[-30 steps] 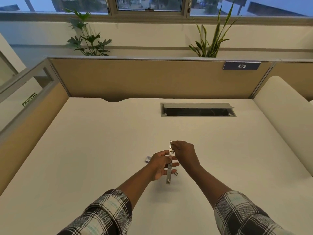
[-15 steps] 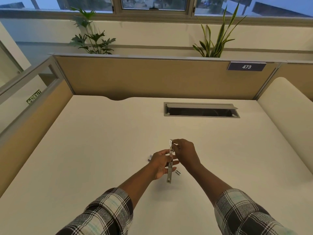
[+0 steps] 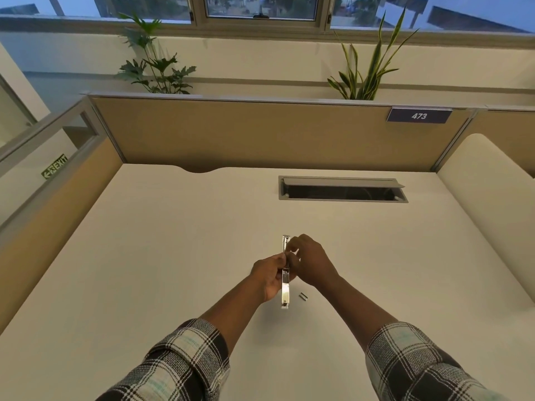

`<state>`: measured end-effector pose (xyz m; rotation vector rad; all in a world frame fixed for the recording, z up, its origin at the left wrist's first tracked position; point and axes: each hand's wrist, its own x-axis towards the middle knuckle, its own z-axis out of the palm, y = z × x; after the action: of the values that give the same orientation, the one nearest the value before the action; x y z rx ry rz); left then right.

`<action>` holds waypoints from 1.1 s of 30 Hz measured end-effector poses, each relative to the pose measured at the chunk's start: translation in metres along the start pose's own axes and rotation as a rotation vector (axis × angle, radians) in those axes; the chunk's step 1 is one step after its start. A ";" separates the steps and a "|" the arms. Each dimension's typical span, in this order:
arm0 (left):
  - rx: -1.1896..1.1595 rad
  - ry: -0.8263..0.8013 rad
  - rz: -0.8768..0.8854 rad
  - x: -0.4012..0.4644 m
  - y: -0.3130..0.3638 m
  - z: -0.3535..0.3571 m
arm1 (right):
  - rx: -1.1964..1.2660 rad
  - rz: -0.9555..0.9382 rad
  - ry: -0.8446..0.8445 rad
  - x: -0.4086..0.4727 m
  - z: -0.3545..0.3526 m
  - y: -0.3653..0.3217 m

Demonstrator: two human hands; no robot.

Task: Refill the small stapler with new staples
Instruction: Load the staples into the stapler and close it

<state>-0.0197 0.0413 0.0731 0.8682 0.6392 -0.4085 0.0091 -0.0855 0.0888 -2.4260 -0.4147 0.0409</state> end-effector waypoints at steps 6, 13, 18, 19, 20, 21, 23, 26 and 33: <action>-0.004 0.060 -0.040 0.006 0.000 -0.001 | -0.012 -0.118 0.036 -0.007 0.001 0.002; 0.069 0.146 -0.031 0.013 0.010 -0.006 | -0.118 -0.303 -0.042 -0.017 0.006 -0.003; 0.123 0.086 -0.043 0.007 0.014 -0.007 | -0.018 -0.271 0.011 -0.019 0.007 0.002; 0.118 0.085 -0.040 0.006 0.014 -0.007 | 0.011 -0.238 0.021 -0.020 0.007 0.006; 0.115 0.086 -0.039 0.005 0.013 -0.007 | 0.039 -0.193 0.045 -0.020 0.008 0.011; 0.107 0.089 -0.037 0.004 0.012 -0.007 | 0.063 -0.136 0.072 -0.020 0.010 0.017; 0.090 0.091 -0.038 0.001 0.010 -0.008 | 0.039 0.013 0.070 -0.019 0.016 0.032; 0.095 0.096 -0.043 -0.002 0.008 -0.009 | -0.134 0.200 -0.097 -0.023 0.028 0.059; 0.152 0.128 -0.097 -0.004 0.004 -0.014 | -0.212 0.311 -0.297 -0.037 0.052 0.077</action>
<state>-0.0252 0.0550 0.0711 1.0167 0.7778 -0.4967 -0.0110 -0.1212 -0.0026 -2.6821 -0.1734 0.5215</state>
